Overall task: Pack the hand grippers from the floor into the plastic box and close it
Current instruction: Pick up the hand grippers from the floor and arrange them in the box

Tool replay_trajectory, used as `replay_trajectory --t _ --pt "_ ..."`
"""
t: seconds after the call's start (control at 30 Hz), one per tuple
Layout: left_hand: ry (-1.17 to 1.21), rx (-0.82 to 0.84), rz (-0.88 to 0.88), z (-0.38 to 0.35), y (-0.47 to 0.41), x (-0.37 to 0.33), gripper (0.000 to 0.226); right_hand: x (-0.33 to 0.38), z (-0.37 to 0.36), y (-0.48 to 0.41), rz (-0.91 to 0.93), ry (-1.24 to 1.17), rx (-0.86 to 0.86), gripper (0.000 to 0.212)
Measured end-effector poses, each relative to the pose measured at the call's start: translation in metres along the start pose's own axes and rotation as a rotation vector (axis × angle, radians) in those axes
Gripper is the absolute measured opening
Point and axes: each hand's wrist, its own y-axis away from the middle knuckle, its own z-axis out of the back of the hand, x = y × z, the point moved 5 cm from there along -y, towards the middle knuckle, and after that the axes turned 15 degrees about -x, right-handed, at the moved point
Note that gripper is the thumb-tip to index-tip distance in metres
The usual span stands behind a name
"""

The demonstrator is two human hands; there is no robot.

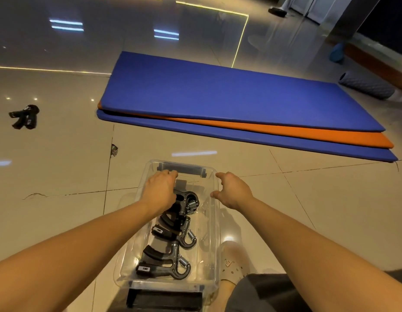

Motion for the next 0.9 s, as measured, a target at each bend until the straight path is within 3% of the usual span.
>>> replay_trajectory --t 0.3,0.5,0.9 --pt "0.046 -0.128 0.106 0.133 0.043 0.041 0.058 0.108 0.041 0.060 0.130 -0.065 -0.144 0.053" --pt "0.072 -0.071 0.238 0.236 0.110 0.120 0.045 0.216 0.059 0.124 0.288 -0.233 -0.105 0.055" --pt "0.012 -0.175 0.492 0.392 0.281 0.268 0.040 0.407 0.048 0.241 0.482 -0.399 -0.018 0.054"
